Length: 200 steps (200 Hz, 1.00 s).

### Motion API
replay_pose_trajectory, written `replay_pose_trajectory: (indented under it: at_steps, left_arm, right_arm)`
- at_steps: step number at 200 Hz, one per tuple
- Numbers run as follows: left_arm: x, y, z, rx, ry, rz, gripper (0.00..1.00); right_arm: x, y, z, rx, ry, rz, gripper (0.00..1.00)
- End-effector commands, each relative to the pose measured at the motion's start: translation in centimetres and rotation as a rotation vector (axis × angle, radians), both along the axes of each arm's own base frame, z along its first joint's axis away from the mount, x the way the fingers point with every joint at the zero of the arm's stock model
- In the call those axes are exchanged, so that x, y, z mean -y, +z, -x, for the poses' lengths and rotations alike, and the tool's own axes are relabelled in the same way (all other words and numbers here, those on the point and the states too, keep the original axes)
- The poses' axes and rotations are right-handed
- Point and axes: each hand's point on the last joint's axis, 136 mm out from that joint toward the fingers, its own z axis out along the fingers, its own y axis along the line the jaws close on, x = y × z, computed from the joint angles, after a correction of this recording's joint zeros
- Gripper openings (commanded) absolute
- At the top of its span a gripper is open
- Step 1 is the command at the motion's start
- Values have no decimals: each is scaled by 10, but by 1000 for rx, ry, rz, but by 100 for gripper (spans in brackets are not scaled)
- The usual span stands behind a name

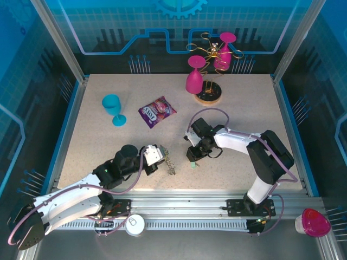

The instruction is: Put the keys on the keyring

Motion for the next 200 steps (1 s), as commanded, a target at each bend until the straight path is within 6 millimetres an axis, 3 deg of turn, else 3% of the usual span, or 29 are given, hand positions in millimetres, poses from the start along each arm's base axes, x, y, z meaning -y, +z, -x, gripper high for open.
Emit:
replay_pose_trajectory:
  at_steps: [1, 77, 137, 176, 200]
  left_arm:
    - [5, 10, 0, 28, -19, 20, 0]
    - [5, 10, -1, 31, -17, 18, 0]
    - [4, 10, 0, 31, -17, 17, 0]
    - [4, 10, 0, 28, -15, 14, 0]
    - [4, 10, 0, 27, -17, 15, 0]
  right_arm:
    - [0, -4, 6, -44, 13, -10, 23]
    - [0, -4, 7, -54, 17, -10, 16]
    - [0, 6, 6, -27, 18, -20, 0]
    - [-3, 20, 5, 13, 48, -37, 0]
    - [-9, 18, 9, -1, 93, -25, 0]
